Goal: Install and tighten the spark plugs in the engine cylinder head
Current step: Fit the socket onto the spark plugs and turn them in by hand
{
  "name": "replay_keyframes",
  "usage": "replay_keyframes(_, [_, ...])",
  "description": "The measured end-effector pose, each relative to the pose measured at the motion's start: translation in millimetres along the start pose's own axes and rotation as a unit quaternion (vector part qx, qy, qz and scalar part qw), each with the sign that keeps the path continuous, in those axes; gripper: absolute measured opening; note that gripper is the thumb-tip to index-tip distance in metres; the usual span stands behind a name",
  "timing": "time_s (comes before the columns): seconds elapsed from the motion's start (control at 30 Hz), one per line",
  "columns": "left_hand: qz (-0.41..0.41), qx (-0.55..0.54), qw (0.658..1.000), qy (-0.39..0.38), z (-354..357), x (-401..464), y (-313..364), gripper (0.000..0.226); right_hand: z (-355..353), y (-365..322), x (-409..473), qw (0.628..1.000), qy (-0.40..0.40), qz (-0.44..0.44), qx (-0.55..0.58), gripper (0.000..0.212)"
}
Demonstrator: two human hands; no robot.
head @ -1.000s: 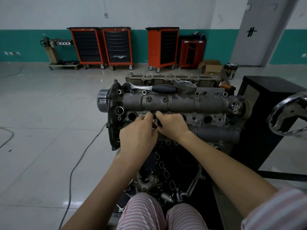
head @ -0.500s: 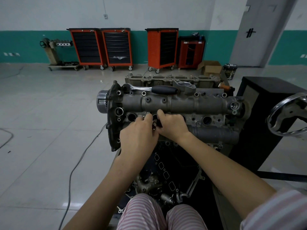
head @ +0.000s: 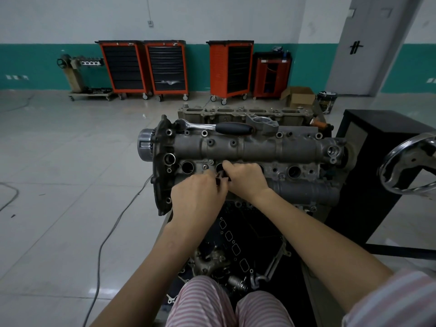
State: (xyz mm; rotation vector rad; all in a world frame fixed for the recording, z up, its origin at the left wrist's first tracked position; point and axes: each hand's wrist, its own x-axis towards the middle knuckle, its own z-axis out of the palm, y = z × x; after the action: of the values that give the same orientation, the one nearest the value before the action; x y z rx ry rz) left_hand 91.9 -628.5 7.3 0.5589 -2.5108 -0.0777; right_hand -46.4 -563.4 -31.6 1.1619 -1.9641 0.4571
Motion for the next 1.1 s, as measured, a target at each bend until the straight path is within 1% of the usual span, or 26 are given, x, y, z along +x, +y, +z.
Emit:
replay_keyframes(0.07, [0.011,-0.007,1.0,0.009,0.1,1.0,-1.9,0.023,-1.1,-0.6,0.7,1.0,-0.009,0.012,0.012,0.034])
replay_keyframes(0.17, [0.016,-0.032,0.999,0.003,1.0,0.7,-2.0,0.026,-1.2,0.3,-0.5,1.0,-0.022,0.005,0.013,0.03])
replay_keyframes(0.3, [0.003,-0.042,0.999,-0.025,2.4,-0.7,0.7,0.043,1.6,3.8,-2.0,1.0,-0.028,-0.013,-0.003,0.027])
replay_keyframes(0.4, [-0.016,-0.041,0.998,-0.036,3.2,-0.9,1.2,0.048,1.6,2.1,-1.0,1.0,0.0,-0.003,-0.009,0.028])
replay_keyframes(0.5, [-0.011,-0.014,1.0,-0.021,4.0,-0.3,2.6,0.045,0.1,1.3,-0.7,1.0,0.019,0.002,0.013,0.022])
replay_keyframes(0.57, [-0.005,0.0,1.0,-0.009,3.2,0.8,1.7,0.037,-1.0,0.5,-0.6,1.0,0.002,0.006,0.021,0.017])
replay_keyframes(0.63, [0.006,0.002,1.0,-0.004,2.1,1.5,-0.4,0.027,-2.0,-0.4,0.0,0.999,-0.027,0.019,0.018,0.023])
replay_keyframes(0.7, [0.015,-0.014,1.0,-0.004,1.8,1.2,-1.1,0.025,-2.2,-0.2,0.0,0.998,-0.051,0.027,0.021,0.029])
replay_keyframes(0.77, [0.017,-0.031,0.999,-0.007,2.2,-0.1,0.0,0.026,-2.8,0.5,-0.6,0.998,-0.06,0.022,0.03,0.026])
replay_keyframes(0.9, [0.003,-0.024,0.999,-0.021,3.0,-0.1,1.6,0.042,-1.9,0.9,-0.8,0.999,-0.034,0.001,0.0,0.024])
replay_keyframes(1.0, [-0.017,-0.014,1.0,-0.014,2.2,2.0,0.7,0.047,-1.2,-0.6,0.1,1.0,0.001,0.009,-0.006,0.027])
replay_keyframes(1.1, [-0.018,0.002,1.0,-0.005,1.4,3.6,1.1,0.046,-0.2,-0.6,0.0,1.0,0.01,0.007,0.007,0.027])
